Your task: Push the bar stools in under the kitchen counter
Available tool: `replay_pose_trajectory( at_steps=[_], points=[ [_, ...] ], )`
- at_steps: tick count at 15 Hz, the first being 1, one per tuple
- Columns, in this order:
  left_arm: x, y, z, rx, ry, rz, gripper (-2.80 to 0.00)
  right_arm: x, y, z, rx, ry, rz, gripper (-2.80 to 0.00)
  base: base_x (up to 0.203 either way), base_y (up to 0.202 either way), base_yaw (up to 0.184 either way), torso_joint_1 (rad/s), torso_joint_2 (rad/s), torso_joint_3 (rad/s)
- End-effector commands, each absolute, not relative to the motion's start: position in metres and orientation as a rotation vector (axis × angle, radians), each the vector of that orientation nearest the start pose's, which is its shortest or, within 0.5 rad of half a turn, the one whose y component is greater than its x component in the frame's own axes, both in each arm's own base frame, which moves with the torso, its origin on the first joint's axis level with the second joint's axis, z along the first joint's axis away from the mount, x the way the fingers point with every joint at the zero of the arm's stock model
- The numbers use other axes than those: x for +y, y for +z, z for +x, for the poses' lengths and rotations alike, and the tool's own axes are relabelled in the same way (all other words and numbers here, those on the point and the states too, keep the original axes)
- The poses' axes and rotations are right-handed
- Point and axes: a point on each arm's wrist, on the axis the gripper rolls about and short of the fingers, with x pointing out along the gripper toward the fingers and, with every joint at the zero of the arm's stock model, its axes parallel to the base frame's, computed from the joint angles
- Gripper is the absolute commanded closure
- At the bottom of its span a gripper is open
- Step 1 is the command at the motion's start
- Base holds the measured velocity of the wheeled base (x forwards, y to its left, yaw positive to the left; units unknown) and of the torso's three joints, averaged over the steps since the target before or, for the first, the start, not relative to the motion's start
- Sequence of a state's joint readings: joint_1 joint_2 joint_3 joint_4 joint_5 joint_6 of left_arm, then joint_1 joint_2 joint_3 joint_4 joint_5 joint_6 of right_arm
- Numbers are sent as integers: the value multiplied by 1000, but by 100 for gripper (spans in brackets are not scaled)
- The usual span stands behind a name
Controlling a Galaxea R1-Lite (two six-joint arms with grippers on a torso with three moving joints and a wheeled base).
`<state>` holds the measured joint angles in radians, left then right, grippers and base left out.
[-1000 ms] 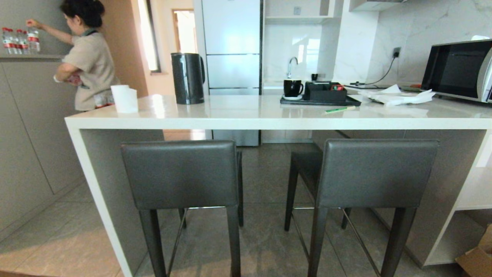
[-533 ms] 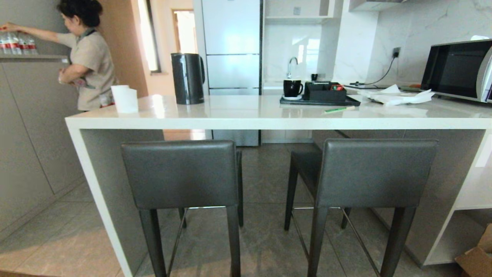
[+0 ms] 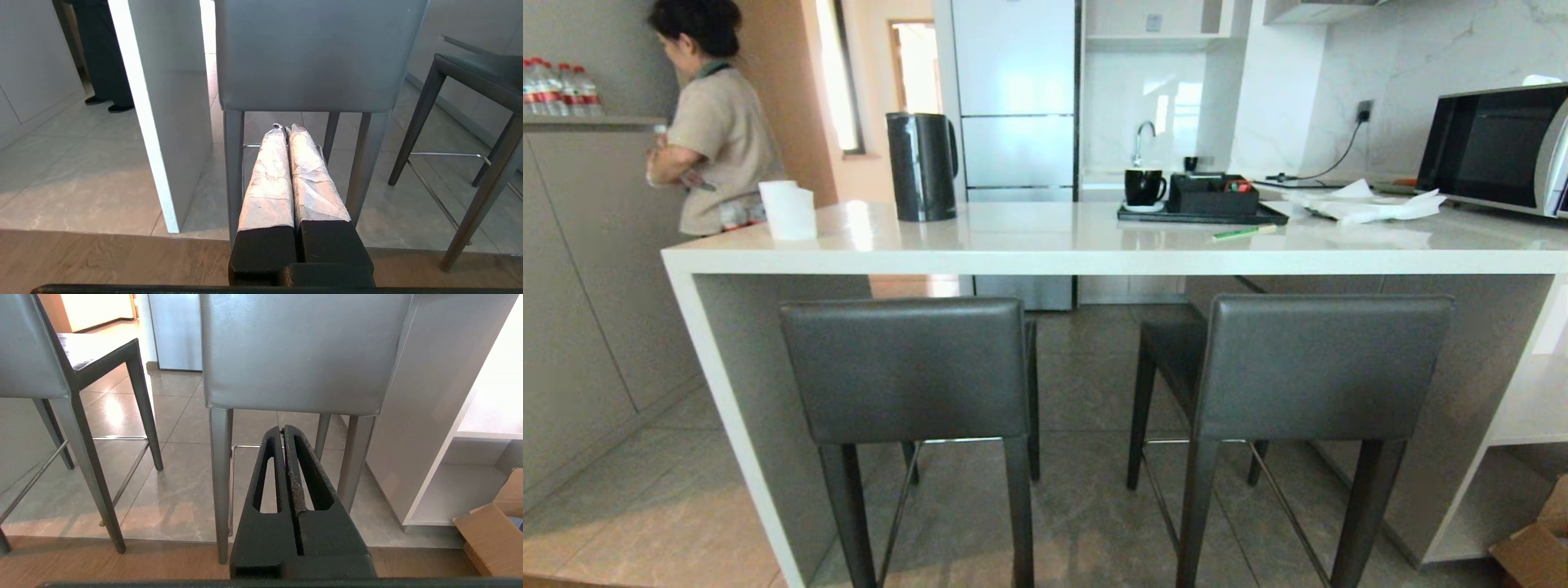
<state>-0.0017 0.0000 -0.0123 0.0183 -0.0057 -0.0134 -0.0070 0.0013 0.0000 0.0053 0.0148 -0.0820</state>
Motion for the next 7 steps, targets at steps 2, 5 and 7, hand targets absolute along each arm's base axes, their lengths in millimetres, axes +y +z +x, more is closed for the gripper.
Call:
replay_pose_trajectory(
  at_steps=[2,5,7],
  points=[
    [0,77,-24,8,-8,-14,0,0,75,-23,4,9,-78,0,0,0,0,0,0,0],
    [0,77,-24,8,-8,-14,0,0,75,-23,6,6,-67,0,0,0,0,0,0,0],
    [0,77,-24,8,-8,-14,0,0,75,-23,6,5,-63,0,0,0,0,0,0,0]
  ],
)
